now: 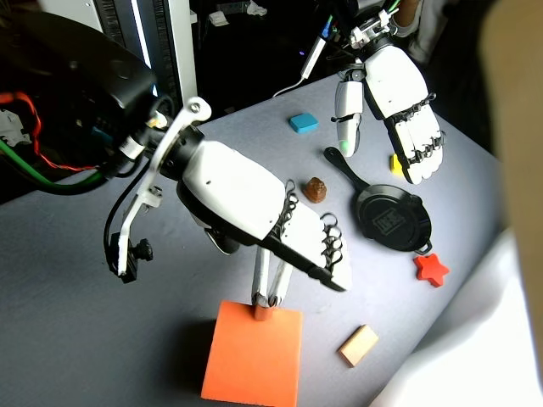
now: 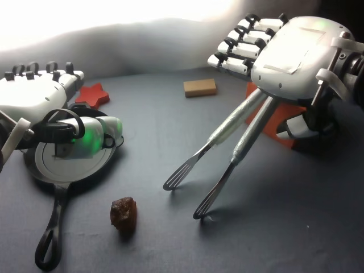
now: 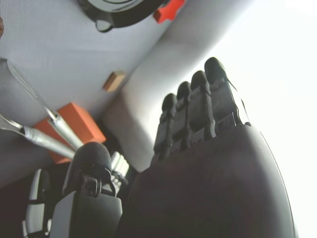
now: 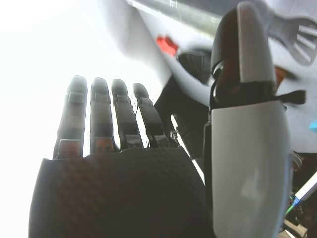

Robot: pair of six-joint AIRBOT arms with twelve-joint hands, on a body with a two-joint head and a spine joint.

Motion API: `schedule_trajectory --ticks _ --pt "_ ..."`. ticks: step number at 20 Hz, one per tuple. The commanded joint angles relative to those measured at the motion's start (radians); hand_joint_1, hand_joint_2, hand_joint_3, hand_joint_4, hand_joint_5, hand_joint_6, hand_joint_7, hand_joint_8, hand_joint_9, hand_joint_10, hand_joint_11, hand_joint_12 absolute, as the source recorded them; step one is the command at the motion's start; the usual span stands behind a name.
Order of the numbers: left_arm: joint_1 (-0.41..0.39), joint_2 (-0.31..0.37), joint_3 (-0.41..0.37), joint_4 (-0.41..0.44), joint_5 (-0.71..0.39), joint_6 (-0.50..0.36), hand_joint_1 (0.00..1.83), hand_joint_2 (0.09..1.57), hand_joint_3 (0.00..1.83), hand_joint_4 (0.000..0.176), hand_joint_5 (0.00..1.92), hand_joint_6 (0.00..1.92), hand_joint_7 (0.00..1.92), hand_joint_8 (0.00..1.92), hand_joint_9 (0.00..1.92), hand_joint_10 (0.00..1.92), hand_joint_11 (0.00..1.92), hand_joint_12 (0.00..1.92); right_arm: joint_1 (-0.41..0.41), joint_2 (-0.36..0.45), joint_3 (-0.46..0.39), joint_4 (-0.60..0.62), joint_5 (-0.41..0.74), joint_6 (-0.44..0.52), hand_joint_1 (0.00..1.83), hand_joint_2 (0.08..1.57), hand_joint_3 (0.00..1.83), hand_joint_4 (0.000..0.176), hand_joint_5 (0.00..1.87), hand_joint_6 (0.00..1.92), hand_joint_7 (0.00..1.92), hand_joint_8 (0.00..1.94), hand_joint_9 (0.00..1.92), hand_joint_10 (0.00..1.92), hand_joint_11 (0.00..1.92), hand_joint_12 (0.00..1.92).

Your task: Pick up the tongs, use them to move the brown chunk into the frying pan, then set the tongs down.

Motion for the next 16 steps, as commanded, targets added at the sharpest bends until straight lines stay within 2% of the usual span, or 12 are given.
schedule_trajectory --ticks 1,9,13,16 --pt "-0.014 0.006 0.002 0.078 -0.036 0.01 0.0 1.27 0.0 0.0 0.0 0.0 0.0 0.0 0.0 0.0 0.0 0.04 0.017 0.003 -0.01 -0.034 0.039 -0.005 1.05 0.9 0.0 0.0 0.0 0.0 0.0 0.0 0.0 0.0 0.0 0.0" --pt "-0.002 0.001 0.003 0.071 -0.037 -0.043 0.0 1.21 0.0 0.0 0.0 0.0 0.0 0.0 0.0 0.0 0.02 0.01 0.034 0.023 -0.064 -0.068 0.092 -0.006 1.04 0.91 0.0 0.0 0.0 0.0 0.0 0.0 0.0 0.0 0.0 0.0" --pt "0.002 0.001 0.002 0.069 -0.038 -0.043 0.0 1.24 0.0 0.0 0.0 0.0 0.0 0.0 0.0 0.0 0.01 0.01 0.019 0.027 -0.113 -0.163 0.178 -0.006 1.04 0.9 0.0 0.0 0.0 0.0 0.0 0.0 0.0 0.0 0.0 0.0" --pt "0.005 0.001 0.002 0.069 -0.045 -0.044 0.0 1.25 0.0 0.0 0.0 0.0 0.0 0.0 0.0 0.0 0.02 0.01 0.009 0.028 -0.113 -0.187 0.188 -0.006 1.03 0.91 0.0 0.0 0.0 0.0 0.0 0.0 0.0 0.0 0.0 0.0"
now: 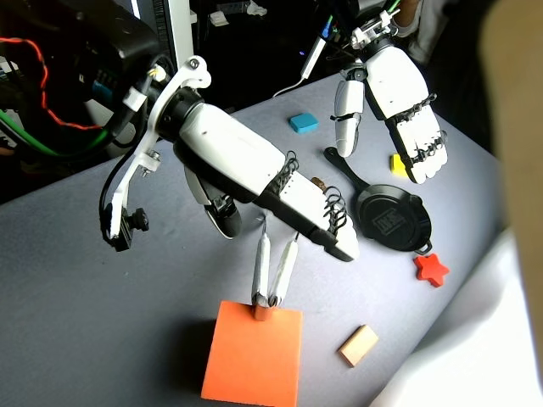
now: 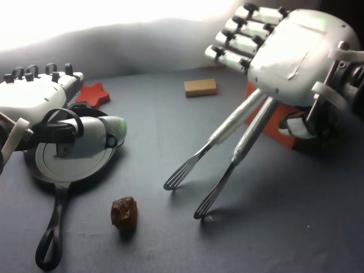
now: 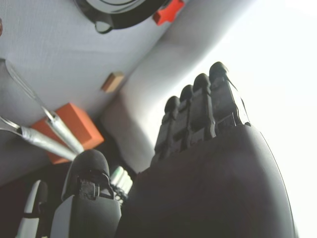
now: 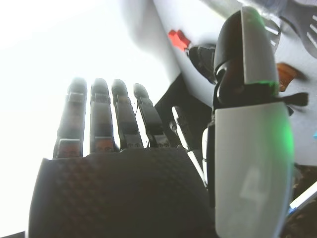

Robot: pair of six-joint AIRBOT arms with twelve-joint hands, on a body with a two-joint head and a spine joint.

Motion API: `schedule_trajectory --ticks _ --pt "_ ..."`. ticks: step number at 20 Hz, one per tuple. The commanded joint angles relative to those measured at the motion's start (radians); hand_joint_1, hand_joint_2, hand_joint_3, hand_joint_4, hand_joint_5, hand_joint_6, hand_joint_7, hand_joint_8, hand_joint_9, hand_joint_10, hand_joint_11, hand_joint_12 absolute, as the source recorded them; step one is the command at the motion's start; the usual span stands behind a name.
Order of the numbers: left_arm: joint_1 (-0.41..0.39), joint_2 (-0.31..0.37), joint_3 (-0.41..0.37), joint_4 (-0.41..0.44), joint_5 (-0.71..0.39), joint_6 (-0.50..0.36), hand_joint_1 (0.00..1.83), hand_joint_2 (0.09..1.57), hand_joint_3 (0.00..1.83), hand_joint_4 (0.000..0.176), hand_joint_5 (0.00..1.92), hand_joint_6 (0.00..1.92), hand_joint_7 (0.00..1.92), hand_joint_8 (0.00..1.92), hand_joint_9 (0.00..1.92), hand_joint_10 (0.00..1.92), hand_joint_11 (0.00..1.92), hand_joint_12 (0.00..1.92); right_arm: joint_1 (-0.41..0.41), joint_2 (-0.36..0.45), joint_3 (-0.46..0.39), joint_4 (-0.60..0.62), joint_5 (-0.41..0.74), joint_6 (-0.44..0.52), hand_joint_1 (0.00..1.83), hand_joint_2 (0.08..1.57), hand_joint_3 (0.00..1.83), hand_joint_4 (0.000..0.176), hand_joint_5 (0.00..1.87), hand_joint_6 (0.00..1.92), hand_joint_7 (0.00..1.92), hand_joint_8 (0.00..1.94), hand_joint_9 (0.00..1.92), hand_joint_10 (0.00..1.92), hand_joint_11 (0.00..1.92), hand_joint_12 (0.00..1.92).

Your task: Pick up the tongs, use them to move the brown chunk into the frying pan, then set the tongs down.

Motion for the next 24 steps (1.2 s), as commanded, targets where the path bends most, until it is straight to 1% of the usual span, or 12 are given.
schedule_trajectory --ticks 1,3,4,6,7,10,12,13,15,20,22,24 --pt "0.0 0.002 0.001 0.075 -0.041 -0.01 0.0 1.25 0.0 0.0 0.0 0.0 0.0 0.0 0.0 0.0 0.02 0.01 0.007 0.007 -0.004 -0.056 0.015 0.004 1.02 0.9 0.0 0.0 0.0 0.0 0.0 0.0 0.0 0.0 0.0 0.0" --pt "0.0 0.002 -0.002 0.075 -0.041 -0.016 0.0 1.25 0.0 0.0 0.0 0.0 0.0 0.0 0.0 0.0 0.02 0.02 -0.01 0.025 -0.017 -0.178 0.002 0.153 1.02 0.9 0.0 0.0 0.0 0.0 0.0 0.0 0.0 0.0 0.0 0.0" --pt "0.003 0.002 -0.003 0.075 -0.042 -0.019 0.0 1.26 0.0 0.0 0.0 0.0 0.0 0.0 0.0 0.0 0.01 0.01 -0.024 0.05 -0.031 -0.374 -0.05 0.342 1.02 0.9 0.0 0.0 0.0 0.0 0.0 0.0 0.0 0.0 0.0 0.0" --pt "0.006 0.002 -0.005 0.075 -0.048 -0.022 0.0 1.26 0.0 0.0 0.0 0.0 0.0 0.0 0.0 0.0 0.02 0.02 -0.006 0.085 -0.03 -0.546 -0.161 0.573 1.02 0.9 0.0 0.0 0.0 0.0 0.0 0.0 0.0 0.0 0.0 0.0" --pt "0.007 0.002 -0.005 0.075 -0.051 -0.023 0.0 1.25 0.0 0.0 0.0 0.0 0.0 0.0 0.0 0.0 0.01 0.02 0.013 0.098 -0.022 -0.653 -0.222 0.733 1.03 0.89 0.0 0.0 0.0 0.0 0.0 0.0 0.0 0.0 0.0 0.0" --pt "0.008 0.002 -0.006 0.075 -0.052 -0.025 0.0 1.25 0.0 0.0 0.0 0.0 0.0 0.0 0.0 0.0 0.02 0.02 0.096 0.092 0.037 -0.943 -0.469 1.119 1.02 0.9 0.0 0.0 0.0 0.0 0.0 0.0 0.0 0.0 0.0 0.0" --pt "0.01 0.001 -0.008 0.075 -0.052 -0.032 0.0 1.26 0.0 0.0 0.0 0.0 0.0 0.0 0.0 0.0 0.0 0.01 0.165 0.065 0.086 -1.203 -0.668 1.44 1.04 0.91 0.0 0.0 0.0 0.0 0.0 0.0 0.0 0.0 0.0 0.0" --pt "0.013 -0.001 -0.008 0.075 -0.054 -0.034 0.0 1.26 0.0 0.0 0.0 0.0 0.0 0.0 0.0 0.0 0.0 0.01 0.193 0.057 0.095 -1.358 -0.718 1.584 1.04 0.91 0.0 0.0 0.0 0.0 0.0 0.0 0.0 0.0 0.0 0.0" --pt "0.015 -0.005 -0.009 0.075 -0.061 -0.034 0.0 1.26 0.0 0.0 0.0 0.0 0.0 0.0 0.0 0.0 0.01 0.01 0.208 0.054 0.098 -1.488 -0.75 1.659 1.03 0.9 0.0 0.0 0.0 0.0 0.0 0.0 0.0 0.0 0.0 0.0" --pt "0.016 -0.005 -0.011 0.076 -0.074 -0.036 0.0 1.25 0.0 0.0 0.0 0.0 0.0 0.0 0.0 0.0 0.01 0.02 0.202 -0.021 0.125 -1.928 -0.943 2.078 1.01 0.9 0.0 0.0 0.0 0.0 0.0 0.0 0.0 0.0 0.0 0.0" --pt "0.016 -0.005 -0.014 0.076 -0.074 -0.037 0.0 1.26 0.0 0.0 0.0 0.0 0.01 0.0 0.0 0.0 0.02 0.02 0.187 -0.06 0.158 -2.002 -0.972 2.167 1.03 0.91 0.0 0.0 0.0 0.0 0.0 0.0 0.0 0.0 0.0 0.0" --pt "0.016 -0.005 -0.013 0.077 -0.08 -0.037 0.0 1.25 0.0 0.0 0.0 0.0 0.01 0.0 0.0 0.0 0.02 0.02 0.165 -0.097 0.199 -2.016 -0.98 2.184 1.03 0.9 0.0 0.0 0.0 0.0 0.0 0.0 0.0 0.0 0.0 0.0"
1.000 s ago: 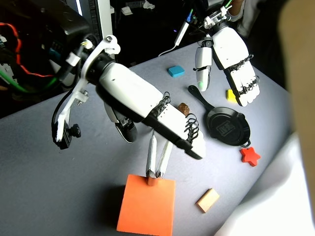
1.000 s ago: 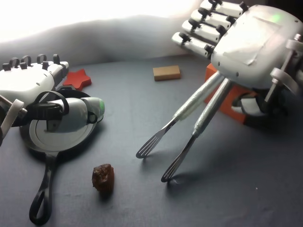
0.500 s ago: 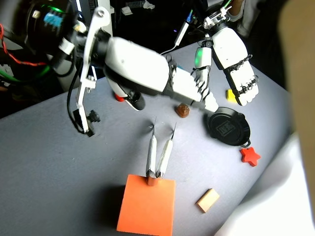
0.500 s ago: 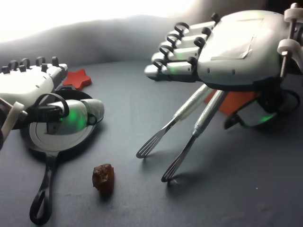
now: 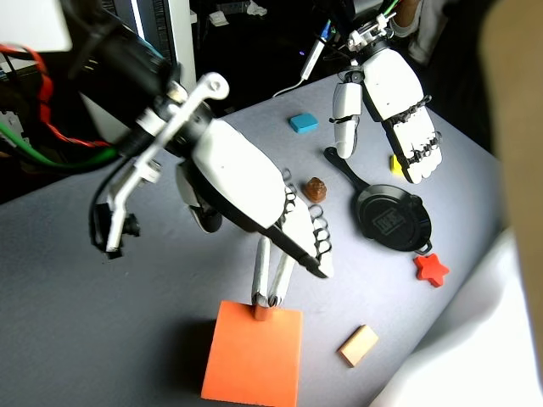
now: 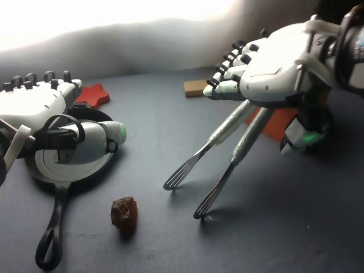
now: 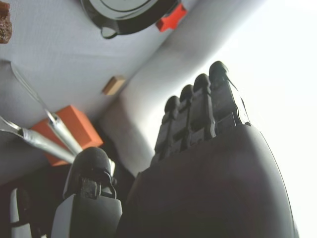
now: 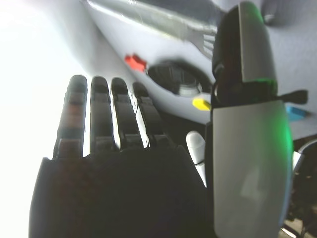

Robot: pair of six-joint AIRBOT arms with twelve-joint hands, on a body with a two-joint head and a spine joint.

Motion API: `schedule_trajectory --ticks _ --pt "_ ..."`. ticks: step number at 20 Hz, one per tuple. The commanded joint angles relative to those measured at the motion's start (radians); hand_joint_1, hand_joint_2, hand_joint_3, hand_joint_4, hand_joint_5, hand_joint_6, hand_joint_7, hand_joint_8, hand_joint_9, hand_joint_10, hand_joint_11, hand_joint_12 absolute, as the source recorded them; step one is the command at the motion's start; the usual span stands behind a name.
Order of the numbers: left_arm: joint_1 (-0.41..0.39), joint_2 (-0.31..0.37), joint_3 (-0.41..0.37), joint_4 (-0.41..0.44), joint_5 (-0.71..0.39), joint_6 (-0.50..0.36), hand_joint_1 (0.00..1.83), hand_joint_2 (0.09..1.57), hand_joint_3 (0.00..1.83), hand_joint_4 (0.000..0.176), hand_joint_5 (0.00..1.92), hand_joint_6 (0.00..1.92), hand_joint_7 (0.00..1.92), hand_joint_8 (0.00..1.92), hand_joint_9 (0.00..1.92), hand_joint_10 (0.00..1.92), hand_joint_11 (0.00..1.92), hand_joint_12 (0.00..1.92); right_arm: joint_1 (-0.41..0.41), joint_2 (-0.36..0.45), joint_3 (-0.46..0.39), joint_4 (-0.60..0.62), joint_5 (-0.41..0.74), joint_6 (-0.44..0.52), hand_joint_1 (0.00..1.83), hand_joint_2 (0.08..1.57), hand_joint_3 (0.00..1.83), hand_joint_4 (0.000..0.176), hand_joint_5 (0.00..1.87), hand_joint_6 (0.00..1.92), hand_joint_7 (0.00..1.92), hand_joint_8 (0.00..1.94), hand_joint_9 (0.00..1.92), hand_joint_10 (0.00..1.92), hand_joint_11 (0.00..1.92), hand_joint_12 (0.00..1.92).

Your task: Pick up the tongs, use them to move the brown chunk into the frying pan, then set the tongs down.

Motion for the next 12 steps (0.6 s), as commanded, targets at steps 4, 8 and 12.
schedule_trajectory --ticks 4,8,12 --pt "-0.009 0.002 -0.003 0.084 -0.065 -0.006 0.0 1.26 0.0 0.0 0.0 0.0 0.02 0.01 0.01 0.0 0.01 0.03 -0.055 -0.041 0.061 -0.094 0.103 0.002 1.05 0.88 0.0 0.0 0.0 0.0 0.0 0.0 0.0 0.0 0.0 0.0" --pt "0.001 -0.011 -0.011 0.098 -0.114 -0.04 0.0 1.25 0.0 0.0 0.0 0.0 0.01 0.0 0.0 0.0 0.0 0.03 -0.081 -0.085 0.114 -0.101 0.124 0.002 1.03 0.9 0.0 0.0 0.0 0.0 0.0 0.0 0.0 0.0 0.0 0.0" --pt "0.006 -0.01 -0.014 0.098 -0.12 -0.04 0.0 1.25 0.0 0.0 0.0 0.0 0.01 0.0 0.01 0.0 0.02 0.02 -0.091 -0.14 0.19 -0.101 0.13 0.006 1.05 0.89 0.0 0.0 0.0 0.0 0.0 0.0 0.0 0.0 0.0 0.0"
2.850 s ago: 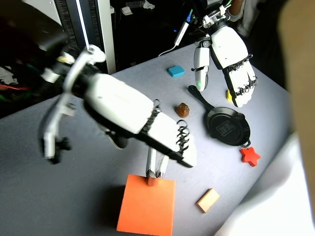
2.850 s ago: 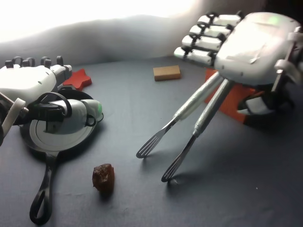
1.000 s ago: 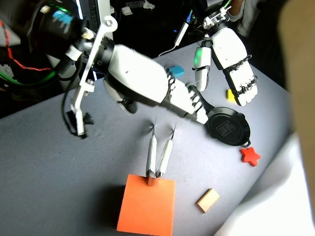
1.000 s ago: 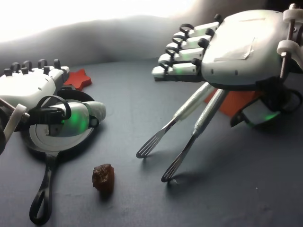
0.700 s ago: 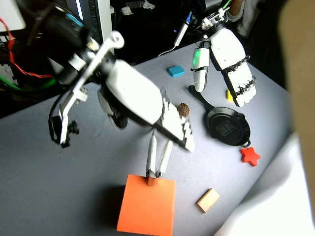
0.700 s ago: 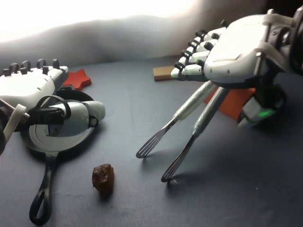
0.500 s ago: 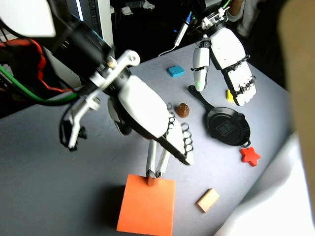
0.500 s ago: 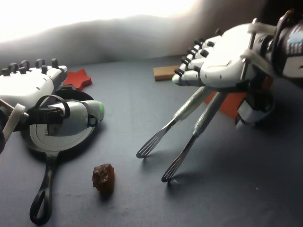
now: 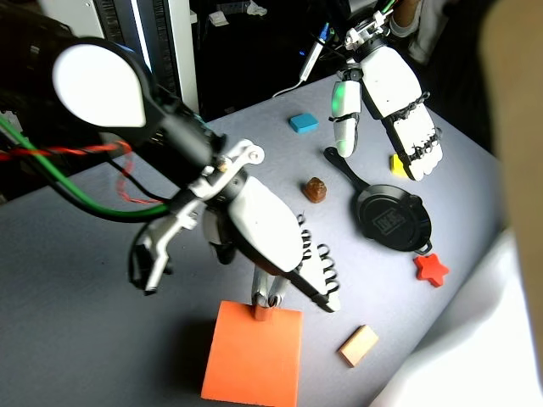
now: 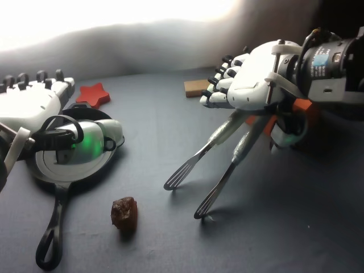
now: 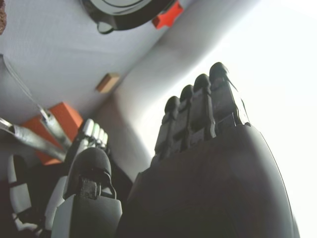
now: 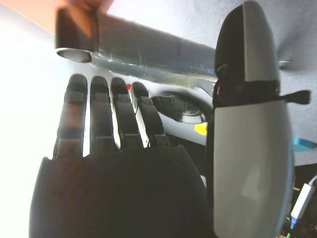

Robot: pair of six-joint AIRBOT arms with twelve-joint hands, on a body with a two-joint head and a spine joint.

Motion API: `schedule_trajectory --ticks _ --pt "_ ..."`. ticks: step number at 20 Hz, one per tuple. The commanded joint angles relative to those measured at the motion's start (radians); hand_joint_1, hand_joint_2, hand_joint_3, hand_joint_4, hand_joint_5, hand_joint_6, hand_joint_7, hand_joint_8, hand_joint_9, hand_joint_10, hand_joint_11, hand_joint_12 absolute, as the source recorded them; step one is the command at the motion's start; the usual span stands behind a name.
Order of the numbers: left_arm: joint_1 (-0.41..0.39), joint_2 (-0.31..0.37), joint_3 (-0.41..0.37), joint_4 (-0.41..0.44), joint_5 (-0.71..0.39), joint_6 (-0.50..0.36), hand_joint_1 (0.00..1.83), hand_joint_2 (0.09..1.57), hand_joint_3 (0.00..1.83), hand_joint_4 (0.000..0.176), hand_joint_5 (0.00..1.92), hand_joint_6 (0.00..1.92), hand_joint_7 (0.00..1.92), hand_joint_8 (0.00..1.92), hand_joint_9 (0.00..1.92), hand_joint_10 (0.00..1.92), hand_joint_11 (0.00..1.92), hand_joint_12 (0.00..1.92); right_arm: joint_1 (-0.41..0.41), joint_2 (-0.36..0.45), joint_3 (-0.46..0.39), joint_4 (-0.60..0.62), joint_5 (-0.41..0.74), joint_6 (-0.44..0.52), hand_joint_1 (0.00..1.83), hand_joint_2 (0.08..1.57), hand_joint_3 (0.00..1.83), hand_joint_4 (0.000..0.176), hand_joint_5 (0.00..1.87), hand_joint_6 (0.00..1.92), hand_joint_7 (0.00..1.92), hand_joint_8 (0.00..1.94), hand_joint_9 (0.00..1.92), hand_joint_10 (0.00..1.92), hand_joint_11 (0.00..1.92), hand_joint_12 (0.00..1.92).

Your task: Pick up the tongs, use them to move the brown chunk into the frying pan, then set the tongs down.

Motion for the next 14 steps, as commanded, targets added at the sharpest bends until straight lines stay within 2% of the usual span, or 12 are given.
schedule_trajectory --ticks 1,6,14 --pt "-0.006 0.005 -0.001 0.09 -0.046 -0.001 0.0 1.25 0.0 0.0 0.0 0.0 0.01 0.0 0.01 0.0 0.02 0.02 0.006 -0.001 0.011 -0.034 0.061 -0.003 1.05 0.89 0.0 0.0 0.0 0.0 0.0 0.0 0.0 0.0 0.0 0.0" --pt "-0.007 0.006 -0.006 0.075 -0.047 -0.001 0.0 1.25 0.0 0.0 0.0 0.0 0.0 0.0 0.0 0.0 0.02 0.02 -0.004 -0.049 0.054 -0.034 0.057 -0.002 1.08 0.88 0.0 0.0 0.0 0.0 0.0 0.0 0.0 0.0 0.0 0.0" --pt "-0.007 0.006 -0.01 0.058 -0.047 0.0 0.0 1.26 0.0 0.0 0.0 0.0 0.03 0.01 0.02 0.01 0.03 0.04 -0.022 -0.104 0.087 -0.033 0.062 0.016 1.02 0.91 0.01 0.0 0.0 0.0 0.0 0.0 0.0 0.0 0.0 0.0"
